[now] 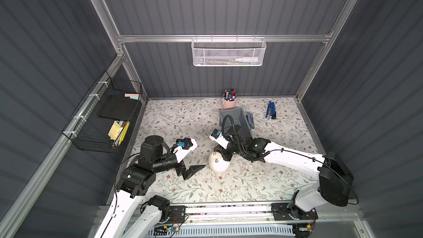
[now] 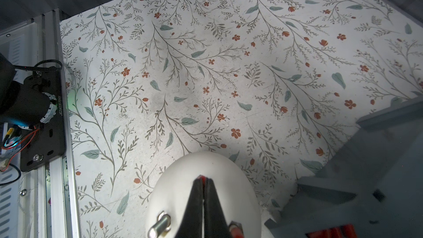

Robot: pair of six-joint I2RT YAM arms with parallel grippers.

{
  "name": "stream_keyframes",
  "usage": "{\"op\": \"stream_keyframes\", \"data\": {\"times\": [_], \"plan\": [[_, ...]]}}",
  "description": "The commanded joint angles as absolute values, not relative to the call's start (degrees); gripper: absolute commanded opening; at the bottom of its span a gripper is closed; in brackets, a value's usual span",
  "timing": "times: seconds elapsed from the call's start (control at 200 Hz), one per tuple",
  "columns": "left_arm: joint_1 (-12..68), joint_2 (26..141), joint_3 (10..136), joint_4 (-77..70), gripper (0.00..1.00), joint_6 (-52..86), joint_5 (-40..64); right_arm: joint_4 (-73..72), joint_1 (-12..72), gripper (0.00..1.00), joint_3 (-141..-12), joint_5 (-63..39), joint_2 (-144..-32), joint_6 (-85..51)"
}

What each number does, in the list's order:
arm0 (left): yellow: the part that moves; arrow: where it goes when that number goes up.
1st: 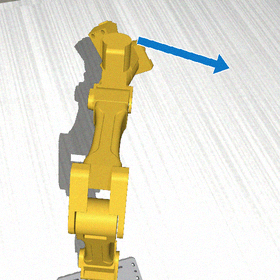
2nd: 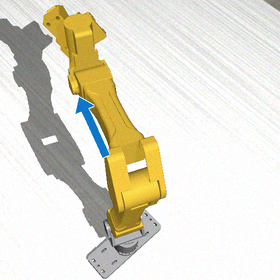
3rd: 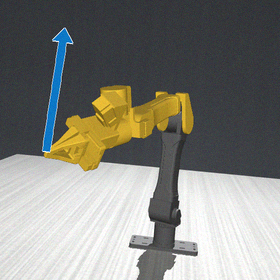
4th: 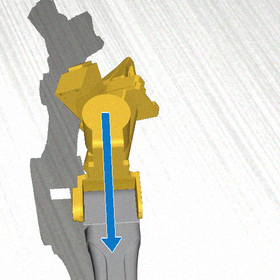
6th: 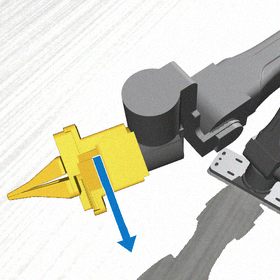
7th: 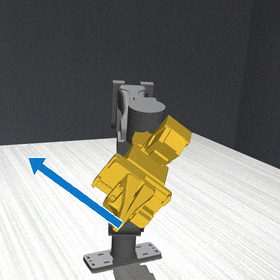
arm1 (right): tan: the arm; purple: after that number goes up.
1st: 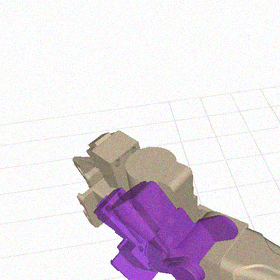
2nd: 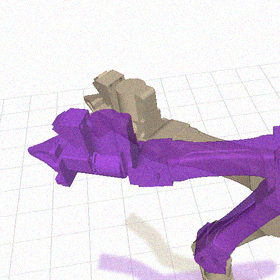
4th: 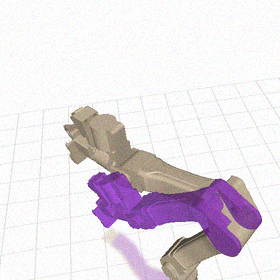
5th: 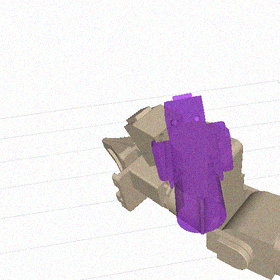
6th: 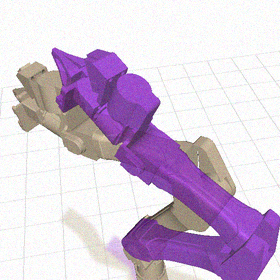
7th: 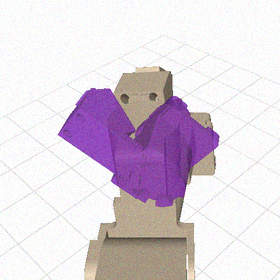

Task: Cover the protruding screws with screw protection sleeves
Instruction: Attach the screw protection sleeve to the screw.

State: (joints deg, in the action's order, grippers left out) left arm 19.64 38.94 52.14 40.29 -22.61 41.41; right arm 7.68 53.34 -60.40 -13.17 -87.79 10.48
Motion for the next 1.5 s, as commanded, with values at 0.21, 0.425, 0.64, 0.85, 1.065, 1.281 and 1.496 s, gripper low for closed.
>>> {"op": "stream_keyframes", "data": {"times": [0.21, 0.425, 0.64, 0.85, 1.065, 1.281, 1.496], "plan": [[19.51, 39.37, 51.69, 39.61, 1.0, -22.02, 41.91, 6.47, 53.09, 0.0, -58.72, -12.16, -86.55, 10.56], [19.51, 39.51, 51.69, 39.55, 0.99, -21.88, 42.42, 5.02, 53.09, 0.0, -57.64, -10.95, -85.33, 10.49], [19.51, 39.47, 51.71, 39.55, 0.99, -21.97, 42.28, 5.48, 53.09, 0.0, -58.11, -11.69, -86.39, 10.37], [19.51, 39.73, 51.68, 39.64, 0.99, -21.95, 42.28, 5.26, 53.09, 0.0, -58.08, -13.62, -86.66, 9.72], [19.5, 39.91, 51.71, 39.55, 0.99, -21.86, 42.41, 5.52, 53.09, 0.0, -58.01, -13.23, -87.41, 9.68], [19.51, 40.26, 51.69, 39.46, 1.0, -21.75, 42.76, 5.52, 53.09, 0.0, -58.27, -13.1, -87.75, 9.98], [19.51, 40.3, 51.7, 39.55, 1.0, -21.77, 42.62, 5.36, 53.09, 0.0, -58.18, -15.3, -87.78, 9.81]]}}
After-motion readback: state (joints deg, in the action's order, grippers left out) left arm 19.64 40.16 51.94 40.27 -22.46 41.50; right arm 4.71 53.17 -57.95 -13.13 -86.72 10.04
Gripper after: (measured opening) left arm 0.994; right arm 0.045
